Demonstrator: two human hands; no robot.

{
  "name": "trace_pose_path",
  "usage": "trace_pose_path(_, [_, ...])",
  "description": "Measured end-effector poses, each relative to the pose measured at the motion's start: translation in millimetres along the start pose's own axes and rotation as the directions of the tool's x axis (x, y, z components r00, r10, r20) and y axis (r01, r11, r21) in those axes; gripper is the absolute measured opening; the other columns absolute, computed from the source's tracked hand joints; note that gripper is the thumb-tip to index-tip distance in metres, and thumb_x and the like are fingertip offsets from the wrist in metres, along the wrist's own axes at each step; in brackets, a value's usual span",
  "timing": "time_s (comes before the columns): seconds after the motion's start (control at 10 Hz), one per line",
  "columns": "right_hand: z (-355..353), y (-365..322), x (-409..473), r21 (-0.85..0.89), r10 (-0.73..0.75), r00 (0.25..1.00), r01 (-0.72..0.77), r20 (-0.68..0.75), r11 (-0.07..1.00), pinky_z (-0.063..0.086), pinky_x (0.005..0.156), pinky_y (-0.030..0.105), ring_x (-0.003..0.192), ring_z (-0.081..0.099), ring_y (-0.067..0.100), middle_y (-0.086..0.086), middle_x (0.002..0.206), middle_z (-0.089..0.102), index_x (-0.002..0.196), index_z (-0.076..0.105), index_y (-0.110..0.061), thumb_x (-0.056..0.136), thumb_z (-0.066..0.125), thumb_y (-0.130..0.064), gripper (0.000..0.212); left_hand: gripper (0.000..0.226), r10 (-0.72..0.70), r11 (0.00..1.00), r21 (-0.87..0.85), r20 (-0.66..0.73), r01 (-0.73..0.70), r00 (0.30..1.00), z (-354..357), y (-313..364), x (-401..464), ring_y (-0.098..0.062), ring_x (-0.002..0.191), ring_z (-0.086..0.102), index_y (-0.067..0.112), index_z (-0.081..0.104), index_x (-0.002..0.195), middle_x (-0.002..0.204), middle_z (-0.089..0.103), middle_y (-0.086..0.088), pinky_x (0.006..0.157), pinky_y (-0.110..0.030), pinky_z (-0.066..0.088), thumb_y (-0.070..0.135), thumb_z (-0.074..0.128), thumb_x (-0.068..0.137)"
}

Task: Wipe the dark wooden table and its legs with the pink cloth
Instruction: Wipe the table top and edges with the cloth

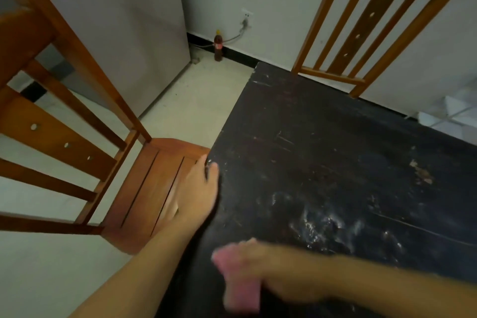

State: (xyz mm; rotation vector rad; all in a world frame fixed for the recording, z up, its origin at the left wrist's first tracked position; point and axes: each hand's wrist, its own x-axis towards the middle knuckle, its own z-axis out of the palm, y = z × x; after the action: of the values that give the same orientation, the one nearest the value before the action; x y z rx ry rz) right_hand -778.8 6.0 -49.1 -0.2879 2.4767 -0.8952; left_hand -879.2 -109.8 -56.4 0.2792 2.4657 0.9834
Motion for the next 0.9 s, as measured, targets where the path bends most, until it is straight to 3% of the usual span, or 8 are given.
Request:
trace_pose_path(0.1, [-78.6,22.9,12.9,0.036,-0.042,0.971,0.052,-0.236,0.998,0.055,0.074,0.035,0.099,0.065,0.028,0.009,0.11,0.065,0.123,0.061,-0.02,0.097,0.047,-0.016,0.03,0.06,0.17,0.91,0.403,-0.136,-0.102,0.976,17.8,-5.9,-9.9,-0.029,0.125,0.042,0.008,0.023,0.143,0.14,0.041,-0.016,0.098,-0.04,0.037,0.04,0.036,0.093])
trace_pose_path(0.2, [-137.5,91.8,14.7,-0.054,0.211,0.829,-0.277,-0.517,0.959,0.025,0.116,0.037,0.137,0.036,0.028,0.011,0.147,0.041,0.136,0.05,-0.017,0.09,0.04,0.007,0.052,0.059,0.208,0.891,0.441,-0.181,-0.11,0.961,22.3,-7.8,-5.3,-0.036,0.117,0.048,0.002,0.029,0.139,0.132,0.046,-0.024,0.09,-0.044,0.043,0.034,0.042,0.092])
trace_pose_path(0.3, [-109.1,108.0,25.4,-0.183,0.173,0.834,-0.309,-0.524,0.933,0.016,0.116,0.042,0.133,0.036,0.037,0.017,0.145,0.041,0.136,0.049,-0.024,0.093,0.04,0.002,0.051,0.053,0.296,0.823,0.541,-0.146,-0.174,0.944,26.4,-11.9,-4.1,-0.036,0.127,0.04,0.004,0.033,0.138,0.14,0.038,-0.024,0.099,-0.047,0.037,0.031,0.042,0.093])
trace_pose_path(0.4, [-42.6,51.3,9.5,-0.122,0.271,0.88,-0.342,-0.39,0.932,0.045,0.092,0.029,0.074,0.054,0.02,0.003,0.095,0.056,0.107,0.043,-0.026,0.083,0.057,-0.024,0.027,0.048,0.364,0.771,0.591,-0.1,-0.239,0.926,28.0,-13.5,-4.5,-0.038,0.132,0.034,0.005,0.039,0.136,0.142,0.036,-0.025,0.104,-0.05,0.031,0.029,0.033,0.094])
trace_pose_path(0.6, [1.6,-12.3,-97.4,-0.076,0.098,0.983,-0.087,0.155,0.993,0.052,0.085,0.03,0.097,0.06,0.025,0.006,0.111,0.063,0.113,0.054,-0.021,0.087,0.059,-0.023,0.026,0.051,0.414,0.702,0.642,-0.016,-0.308,0.91,35.9,-8.2,-8.2,-0.031,0.134,0.034,0.007,0.042,0.134,0.143,0.039,-0.017,0.108,-0.051,0.023,0.028,0.026,0.09])
trace_pose_path(0.7, [-77.4,35.5,-64.6,-0.041,0.137,0.933,-0.159,-0.334,0.986,0.047,0.092,0.021,0.094,0.061,0.02,0.015,0.107,0.067,0.114,0.061,-0.003,0.088,0.047,-0.019,0.033,0.052,0.389,0.757,0.589,-0.061,-0.281,0.919,51.4,6.3,-10.9,-0.031,0.136,0.03,0.007,0.043,0.134,0.144,0.036,-0.018,0.11,-0.051,0.019,0.027,0.026,0.089])
trace_pose_path(0.8, [-142.4,111.0,-60.2,-0.057,0.287,0.744,-0.4,-0.603,0.915,0.022,0.116,0.03,0.134,0.037,0.018,0.012,0.144,0.045,0.134,0.052,-0.01,0.088,0.04,0.005,0.05,0.048,0.386,0.783,0.547,-0.056,-0.295,0.921,73.8,23.9,-13.5,-0.026,0.14,0.02,0.01,0.037,0.138,0.149,0.028,-0.014,0.112,-0.05,0.01,0.024,0.03,0.093])
trace_pose_path(0.9, [-115.8,134.3,-50.0,-0.052,0.402,0.732,-0.51,-0.55,0.859,0.019,0.116,0.039,0.132,0.04,0.032,0.02,0.141,0.046,0.134,0.05,-0.006,0.09,0.036,-0.011,0.046,0.049,0.39,0.77,0.575,-0.08,-0.276,0.918,85.2,26.7,-15.1,-0.025,0.14,0.019,0.012,0.034,0.14,0.15,0.027,-0.012,0.112,-0.049,0.01,0.026,0.028,0.093])
